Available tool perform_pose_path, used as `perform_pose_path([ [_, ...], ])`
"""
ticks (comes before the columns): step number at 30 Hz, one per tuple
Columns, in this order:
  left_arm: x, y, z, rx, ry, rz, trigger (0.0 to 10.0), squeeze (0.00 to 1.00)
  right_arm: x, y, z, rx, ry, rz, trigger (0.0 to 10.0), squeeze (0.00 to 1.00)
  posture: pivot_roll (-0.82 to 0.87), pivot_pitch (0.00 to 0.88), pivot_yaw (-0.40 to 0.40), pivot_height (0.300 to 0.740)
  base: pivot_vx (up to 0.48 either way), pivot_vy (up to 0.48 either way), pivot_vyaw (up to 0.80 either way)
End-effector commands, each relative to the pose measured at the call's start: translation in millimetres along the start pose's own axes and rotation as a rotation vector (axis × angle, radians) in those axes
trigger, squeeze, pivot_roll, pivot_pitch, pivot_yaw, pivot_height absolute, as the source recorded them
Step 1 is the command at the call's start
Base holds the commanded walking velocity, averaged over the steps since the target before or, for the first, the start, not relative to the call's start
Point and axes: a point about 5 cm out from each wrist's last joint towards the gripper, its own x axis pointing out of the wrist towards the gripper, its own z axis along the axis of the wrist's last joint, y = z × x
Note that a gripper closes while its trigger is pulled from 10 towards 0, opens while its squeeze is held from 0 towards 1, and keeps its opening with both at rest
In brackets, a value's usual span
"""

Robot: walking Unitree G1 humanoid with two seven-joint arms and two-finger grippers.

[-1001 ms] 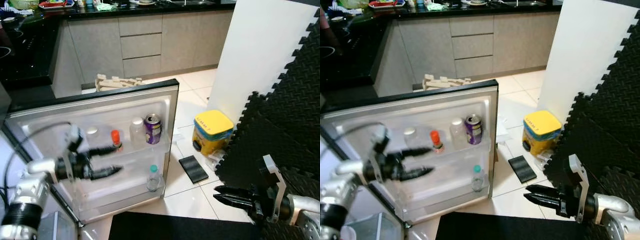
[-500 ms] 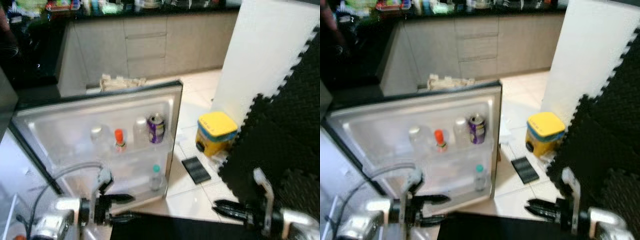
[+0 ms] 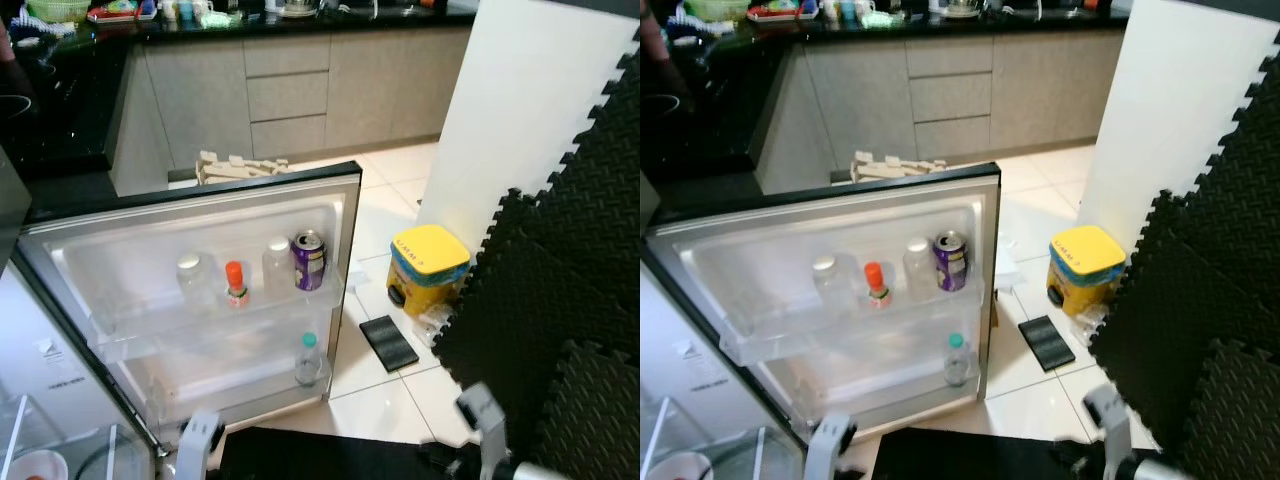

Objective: Restocking fridge

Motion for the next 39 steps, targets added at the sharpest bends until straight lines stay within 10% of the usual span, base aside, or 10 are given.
perform_pose_path([
  [1, 1.8, -1.0, -0.1, -0.009, -0.014, 0.027, 10.0, 0.0, -1.3, -6.2, 0.8, -0.024, 0.004, -0.078, 10.0, 0.0, 0.02, 0.0, -0.004, 0.74, 0.0, 0.0, 0.0],
  [5, -1.8, -0.8, -29.7, -0.132, 0.044, 0.134, 10.0, 0.0, -2.7, -12.9, -20.8, -0.005, 0.075, -0.35, 10.0, 0.0, 0.02, 0.0, -0.005, 0.74, 0.0, 0.0, 0.0],
  [17, -14.7, 16.2, -47.5, -0.13, 0.114, 0.385, 10.0, 0.0, 7.7, 19.5, -67.5, 0.109, 0.207, -0.44, 10.0, 0.0, 0.04, 0.0, 0.006, 0.74, 0.0, 0.0, 0.0],
  [39, -15.2, 19.9, -44.2, -0.138, 0.1, 0.446, 10.0, 0.0, 11.1, 30.2, -76.1, 0.084, 0.266, -0.381, 10.0, 0.0, 0.05, 0.0, -0.025, 0.74, 0.0, 0.0, 0.0],
])
